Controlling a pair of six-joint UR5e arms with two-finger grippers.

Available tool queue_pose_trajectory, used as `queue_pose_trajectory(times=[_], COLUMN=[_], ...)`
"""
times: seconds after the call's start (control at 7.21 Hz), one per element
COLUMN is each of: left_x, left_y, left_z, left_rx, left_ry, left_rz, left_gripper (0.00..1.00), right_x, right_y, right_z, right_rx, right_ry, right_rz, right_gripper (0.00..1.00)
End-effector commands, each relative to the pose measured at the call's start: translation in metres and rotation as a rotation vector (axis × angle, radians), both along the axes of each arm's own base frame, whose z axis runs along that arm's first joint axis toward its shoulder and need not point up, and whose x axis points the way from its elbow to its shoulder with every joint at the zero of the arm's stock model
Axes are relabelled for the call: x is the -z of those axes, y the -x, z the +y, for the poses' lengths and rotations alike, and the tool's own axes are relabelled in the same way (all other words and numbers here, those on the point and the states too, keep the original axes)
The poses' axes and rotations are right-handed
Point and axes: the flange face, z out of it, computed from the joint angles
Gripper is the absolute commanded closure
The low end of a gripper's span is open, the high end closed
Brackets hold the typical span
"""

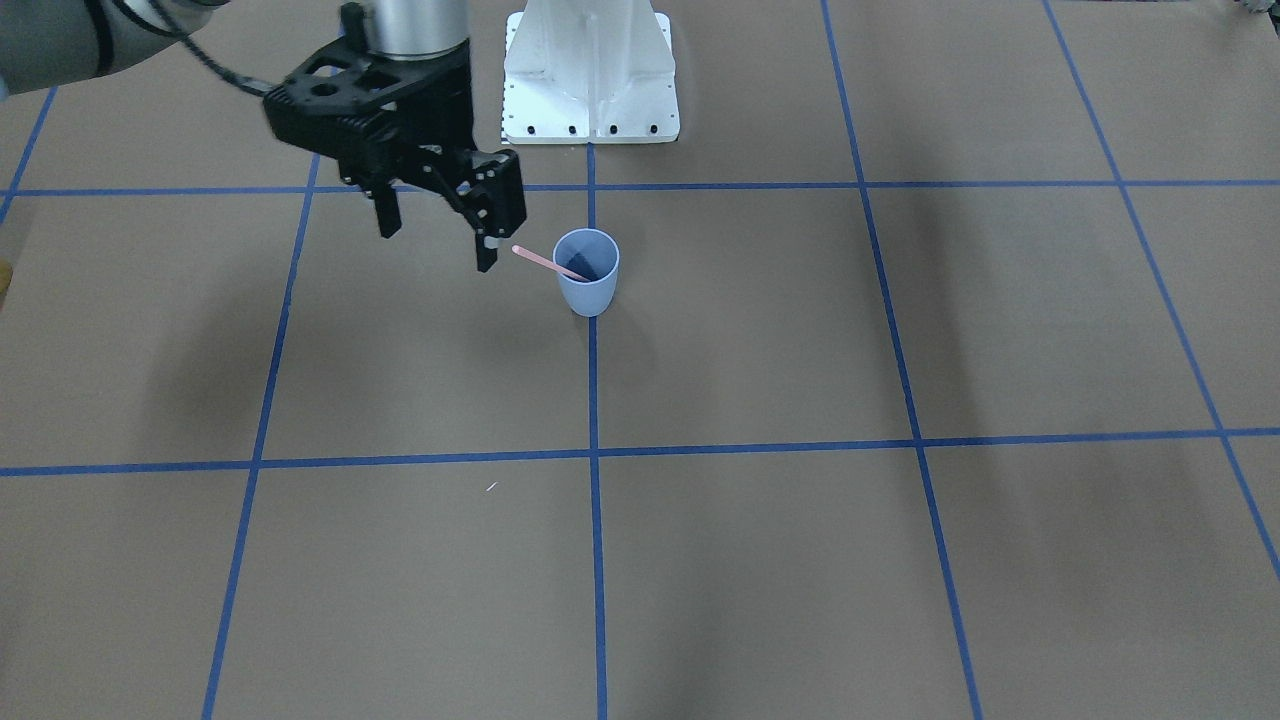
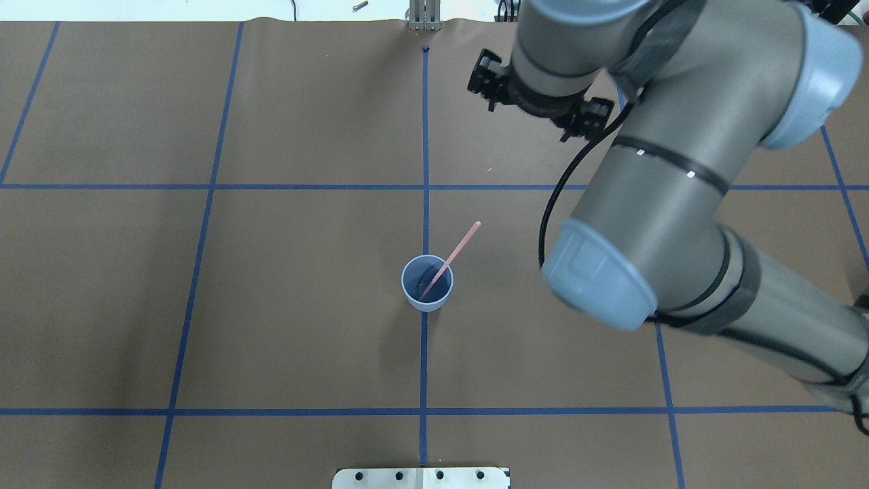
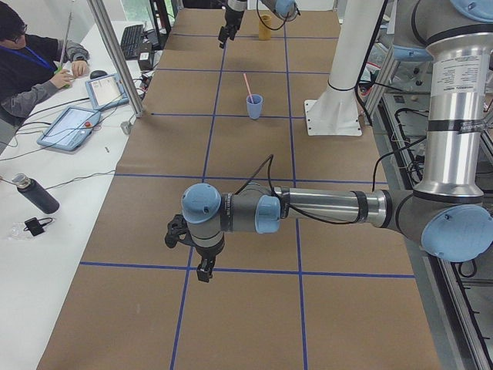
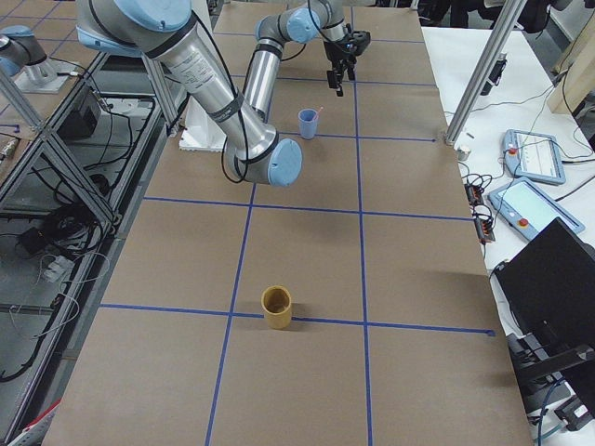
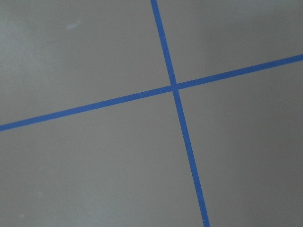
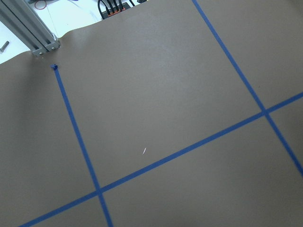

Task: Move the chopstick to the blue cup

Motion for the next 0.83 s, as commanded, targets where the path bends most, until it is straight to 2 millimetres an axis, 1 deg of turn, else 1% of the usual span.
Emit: queue_pose_trajectory(times=[0.0, 0.14, 0.28, 0.42, 0.55, 0.69], left_x=[0.005, 0.008, 0.005, 0.012, 0.019, 0.019], left_y=[0.001, 0.001, 0.001, 0.000, 0.000, 0.000], left_z=[0.001, 0.000, 0.005, 0.008, 0.012, 0.012], left_rx=[0.034, 0.033, 0.030, 0.028, 0.028, 0.027], left_ry=[0.018, 0.011, 0.009, -0.006, -0.021, -0.021], left_rz=[0.002, 0.002, 0.003, 0.000, -0.004, -0.005], left_gripper=[0.02, 0.01, 0.01, 0.02, 0.02, 0.01], right_x=[-0.084, -0.137, -0.185, -0.230, -0.275, -0.326], right_y=[-0.125, -0.178, -0.217, -0.250, -0.288, -0.330], right_z=[-0.062, -0.075, -0.078, -0.076, -0.066, -0.044], right_rx=[0.187, 0.270, 0.366, 0.409, 0.438, 0.488], right_ry=[-0.083, -0.131, -0.160, -0.161, -0.144, -0.146], right_rz=[0.007, 0.027, 0.055, 0.091, 0.104, 0.078], right_gripper=[0.00, 0.00, 0.00, 0.00, 0.00, 0.00])
